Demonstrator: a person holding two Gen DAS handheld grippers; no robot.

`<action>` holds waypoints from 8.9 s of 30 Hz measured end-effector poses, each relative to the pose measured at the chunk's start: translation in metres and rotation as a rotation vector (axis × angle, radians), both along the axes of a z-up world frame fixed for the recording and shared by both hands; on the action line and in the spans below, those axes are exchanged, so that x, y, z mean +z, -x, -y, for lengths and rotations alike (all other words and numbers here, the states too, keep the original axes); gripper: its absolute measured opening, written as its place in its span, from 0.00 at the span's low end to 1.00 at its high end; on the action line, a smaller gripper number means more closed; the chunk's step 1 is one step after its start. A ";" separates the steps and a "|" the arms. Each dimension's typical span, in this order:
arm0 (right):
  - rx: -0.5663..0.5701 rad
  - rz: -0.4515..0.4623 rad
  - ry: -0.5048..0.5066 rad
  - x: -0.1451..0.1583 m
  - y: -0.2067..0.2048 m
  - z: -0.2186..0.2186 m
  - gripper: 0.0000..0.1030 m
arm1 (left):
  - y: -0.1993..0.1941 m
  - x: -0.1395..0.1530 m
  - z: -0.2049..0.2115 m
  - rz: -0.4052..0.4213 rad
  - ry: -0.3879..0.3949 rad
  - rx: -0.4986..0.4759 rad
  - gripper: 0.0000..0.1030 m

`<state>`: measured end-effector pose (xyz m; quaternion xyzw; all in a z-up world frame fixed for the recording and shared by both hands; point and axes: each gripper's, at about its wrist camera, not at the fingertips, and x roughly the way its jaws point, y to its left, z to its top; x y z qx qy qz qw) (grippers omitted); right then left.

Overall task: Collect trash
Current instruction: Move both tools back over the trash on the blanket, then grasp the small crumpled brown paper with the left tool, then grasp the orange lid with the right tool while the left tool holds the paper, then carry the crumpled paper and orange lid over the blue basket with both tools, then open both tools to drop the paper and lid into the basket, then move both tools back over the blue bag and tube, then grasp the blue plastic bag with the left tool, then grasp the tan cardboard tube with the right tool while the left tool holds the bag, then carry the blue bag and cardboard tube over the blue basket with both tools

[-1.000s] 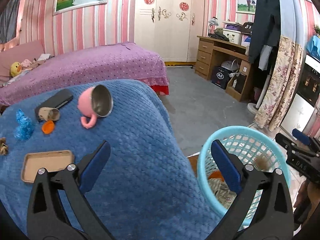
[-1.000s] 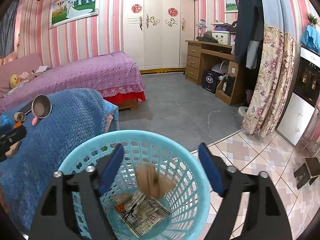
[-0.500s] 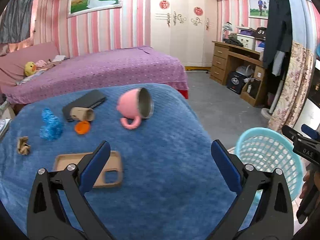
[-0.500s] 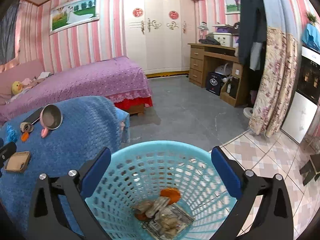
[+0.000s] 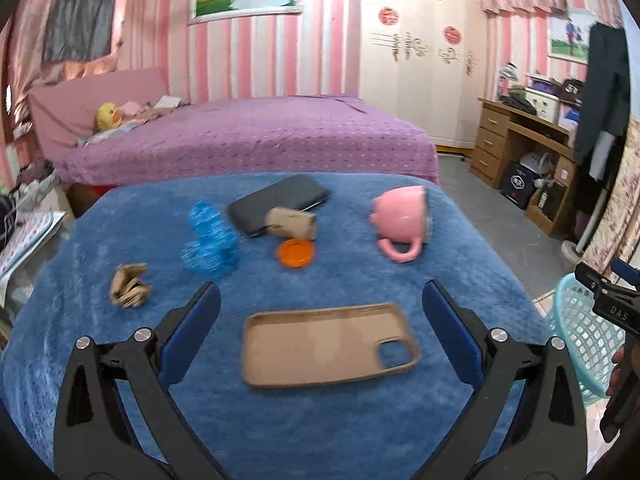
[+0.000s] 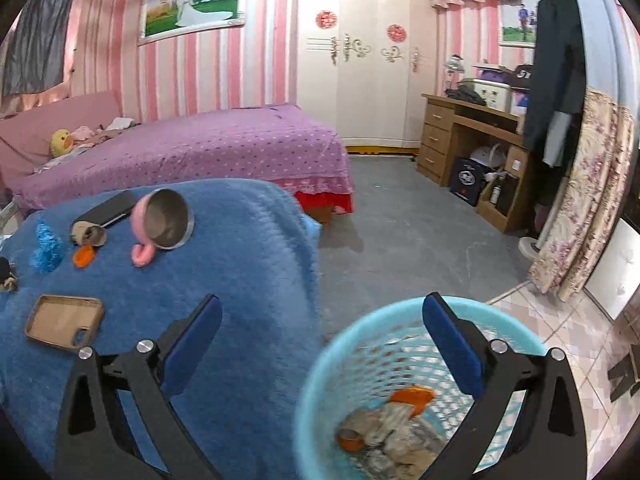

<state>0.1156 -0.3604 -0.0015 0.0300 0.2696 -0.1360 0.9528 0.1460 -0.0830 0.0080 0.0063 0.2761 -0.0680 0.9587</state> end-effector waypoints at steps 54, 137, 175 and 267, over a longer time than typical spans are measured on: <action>0.397 -0.191 -0.005 -0.038 -0.170 -0.253 0.87 | -0.091 -0.044 -0.192 -0.155 0.038 0.265 0.42; -0.106 -0.066 -0.116 -0.032 0.089 0.196 0.39 | 0.081 -0.029 0.309 -0.117 -0.001 -0.440 0.45; -0.043 -0.052 -0.019 -0.018 0.036 0.089 0.95 | 0.037 0.015 0.119 -0.017 -0.014 -0.113 0.94; 0.219 -0.048 0.063 0.006 -0.022 -0.114 0.52 | -0.014 -0.022 -0.094 -0.132 0.079 0.071 0.09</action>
